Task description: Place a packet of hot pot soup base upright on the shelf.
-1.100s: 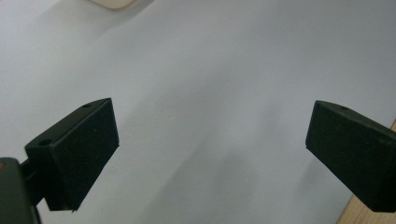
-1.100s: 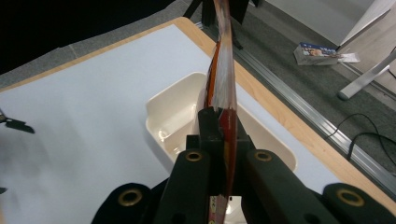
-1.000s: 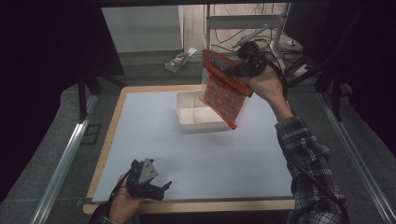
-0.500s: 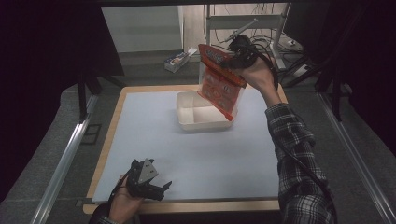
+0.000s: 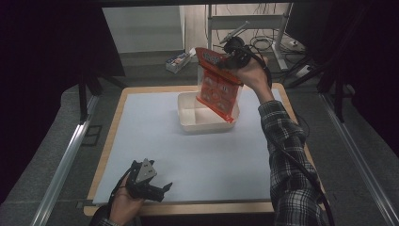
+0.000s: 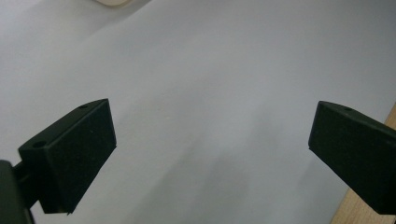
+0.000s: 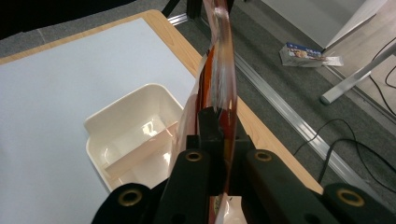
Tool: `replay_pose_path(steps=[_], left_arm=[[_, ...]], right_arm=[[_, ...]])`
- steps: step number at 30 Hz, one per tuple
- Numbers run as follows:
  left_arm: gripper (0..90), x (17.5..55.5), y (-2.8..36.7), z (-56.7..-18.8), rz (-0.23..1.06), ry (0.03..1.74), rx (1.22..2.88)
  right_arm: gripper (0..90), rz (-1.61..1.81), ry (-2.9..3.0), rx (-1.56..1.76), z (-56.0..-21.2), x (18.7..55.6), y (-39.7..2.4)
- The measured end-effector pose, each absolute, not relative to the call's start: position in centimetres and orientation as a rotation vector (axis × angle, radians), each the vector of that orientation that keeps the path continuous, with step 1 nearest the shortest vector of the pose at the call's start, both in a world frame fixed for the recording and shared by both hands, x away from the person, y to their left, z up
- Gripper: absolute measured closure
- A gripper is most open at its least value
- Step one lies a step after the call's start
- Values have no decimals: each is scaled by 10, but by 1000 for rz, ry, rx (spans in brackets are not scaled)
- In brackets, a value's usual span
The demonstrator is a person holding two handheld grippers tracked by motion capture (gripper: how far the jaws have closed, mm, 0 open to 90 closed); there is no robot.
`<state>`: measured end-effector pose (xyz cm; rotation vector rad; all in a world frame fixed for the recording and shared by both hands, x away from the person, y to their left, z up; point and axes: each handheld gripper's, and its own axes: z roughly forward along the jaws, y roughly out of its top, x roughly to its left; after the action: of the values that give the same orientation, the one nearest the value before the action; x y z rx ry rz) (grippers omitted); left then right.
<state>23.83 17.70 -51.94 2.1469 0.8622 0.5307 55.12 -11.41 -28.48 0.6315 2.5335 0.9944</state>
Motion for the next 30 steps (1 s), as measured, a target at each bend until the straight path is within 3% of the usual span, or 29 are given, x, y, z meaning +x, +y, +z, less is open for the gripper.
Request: replay_pose_path(steps=[17, 30], left_arm=[[3, 238, 176, -520, 527, 842, 2156], [3, 238, 175, -520, 525, 838, 2168]], right_arm=[[890, 978, 2505, 590, -280, 553, -96], [883, 986, 2533, 694, -325, 572, -104]])
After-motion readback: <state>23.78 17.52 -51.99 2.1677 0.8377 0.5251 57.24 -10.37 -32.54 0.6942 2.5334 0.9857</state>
